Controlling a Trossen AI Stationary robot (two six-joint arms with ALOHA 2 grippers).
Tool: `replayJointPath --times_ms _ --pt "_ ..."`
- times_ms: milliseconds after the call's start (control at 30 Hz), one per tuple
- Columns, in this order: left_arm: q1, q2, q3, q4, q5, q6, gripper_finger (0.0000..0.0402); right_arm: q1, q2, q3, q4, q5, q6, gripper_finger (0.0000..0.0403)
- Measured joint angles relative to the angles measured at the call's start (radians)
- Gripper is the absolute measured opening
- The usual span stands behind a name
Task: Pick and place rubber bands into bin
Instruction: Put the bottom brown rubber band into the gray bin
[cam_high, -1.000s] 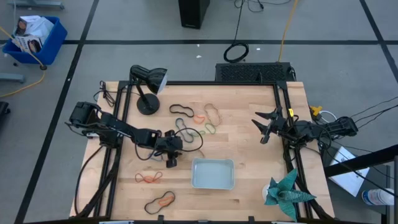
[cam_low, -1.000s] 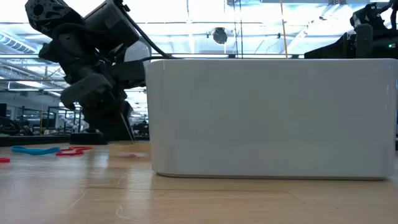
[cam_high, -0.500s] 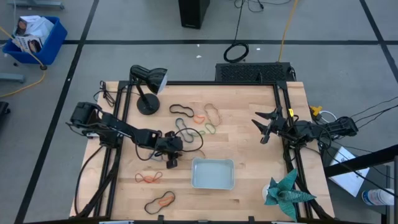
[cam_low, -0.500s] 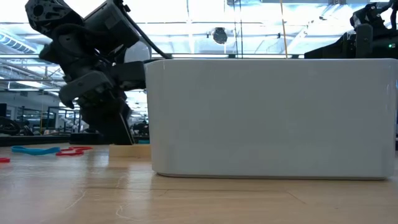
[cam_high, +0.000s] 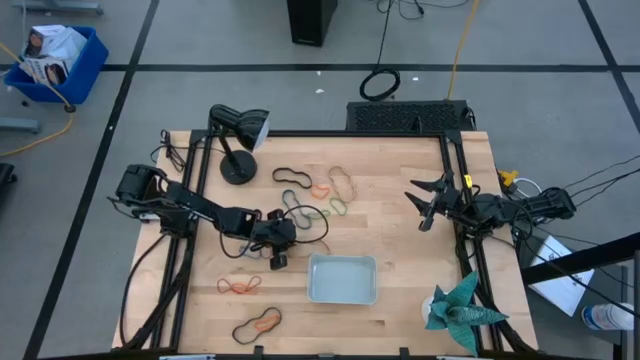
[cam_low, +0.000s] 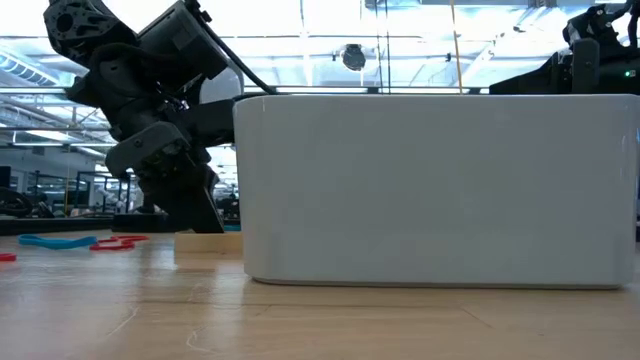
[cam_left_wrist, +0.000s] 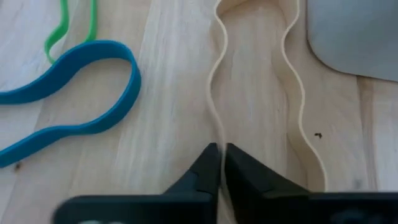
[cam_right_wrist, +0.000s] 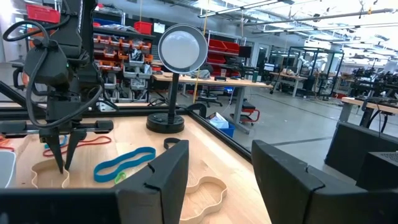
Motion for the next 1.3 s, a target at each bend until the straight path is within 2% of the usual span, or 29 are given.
replayJointPath --times_ms 67,233,400,567,733,933,1100,1300 --pt "0.000 0.000 0.000 0.000 0.000 0.001 0.0009 0.000 0.000 0.000 0.000 0.000 0.000 0.0169" --pt "0.000 0.001 0.000 0.019 0.000 0.007 0.0023 0.000 0.000 0.000 0.000 0.000 0.000 0.0169" --pt "0.000 0.001 -0.001 0.021 0.001 0.004 0.0007 0.000 0.000 0.000 0.000 0.000 0.000 0.0169" --pt "0.000 0.001 -0.001 0.022 0.003 0.003 0.0020 0.000 0.000 0.000 0.000 0.000 0.000 0.0169" --pt "0.000 0.001 -0.001 0.022 0.003 -0.001 0.0007 0.000 0.000 0.000 0.000 0.000 0.000 0.0169" --pt "0.000 0.002 -0.001 0.023 0.005 0.002 0.0024 0.000 0.000 0.000 0.000 0.000 0.000 0.0169" --pt "0.000 0.002 -0.001 0.024 0.006 0.003 0.0007 0.000 0.000 0.000 0.000 0.000 0.000 0.0169" --pt "0.000 0.002 -0.001 0.026 0.006 0.003 0.0026 0.000 0.000 0.000 0.000 0.000 0.000 0.0169"
